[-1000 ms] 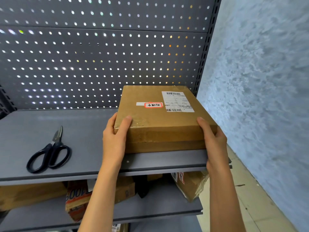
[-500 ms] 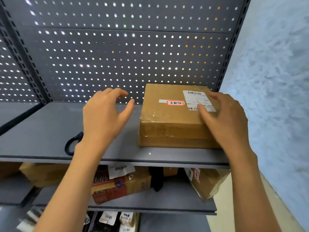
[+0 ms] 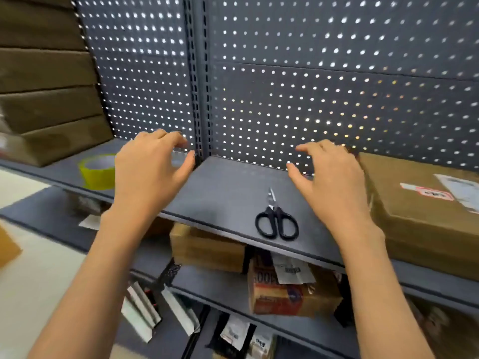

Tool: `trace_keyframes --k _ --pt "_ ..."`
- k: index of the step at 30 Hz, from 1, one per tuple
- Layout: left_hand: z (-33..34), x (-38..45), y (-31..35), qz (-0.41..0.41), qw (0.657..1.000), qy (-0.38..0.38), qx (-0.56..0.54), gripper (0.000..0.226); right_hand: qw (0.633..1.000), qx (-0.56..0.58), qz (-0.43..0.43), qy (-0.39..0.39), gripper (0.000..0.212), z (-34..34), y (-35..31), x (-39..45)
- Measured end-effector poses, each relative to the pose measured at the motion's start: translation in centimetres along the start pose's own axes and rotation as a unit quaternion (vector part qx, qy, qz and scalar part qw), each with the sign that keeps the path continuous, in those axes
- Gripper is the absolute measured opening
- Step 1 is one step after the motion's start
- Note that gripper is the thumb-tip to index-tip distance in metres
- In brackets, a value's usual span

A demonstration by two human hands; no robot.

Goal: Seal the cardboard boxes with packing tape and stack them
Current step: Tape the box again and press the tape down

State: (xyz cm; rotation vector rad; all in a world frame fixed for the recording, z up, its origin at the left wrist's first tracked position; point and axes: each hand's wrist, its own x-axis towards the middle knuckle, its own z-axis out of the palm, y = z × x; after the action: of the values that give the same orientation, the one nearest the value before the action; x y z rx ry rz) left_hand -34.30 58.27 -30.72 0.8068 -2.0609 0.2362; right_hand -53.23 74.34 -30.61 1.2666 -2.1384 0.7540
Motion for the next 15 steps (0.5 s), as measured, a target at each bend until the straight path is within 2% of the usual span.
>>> trace_keyframes --k 8,15 --pt "-4.6 -1.5 -15.4 -0.043 0.997 0.016 0.061 0.033 0.995 0.068 -0.069 -0.035 0.031 7.5 -15.7 2.6" --pt "-8.2 -2.0 -24.8 -0.078 0.990 0.034 0.111 0.028 0.987 0.104 -0.116 -0.042 0.030 12.0 -26.1 4.9"
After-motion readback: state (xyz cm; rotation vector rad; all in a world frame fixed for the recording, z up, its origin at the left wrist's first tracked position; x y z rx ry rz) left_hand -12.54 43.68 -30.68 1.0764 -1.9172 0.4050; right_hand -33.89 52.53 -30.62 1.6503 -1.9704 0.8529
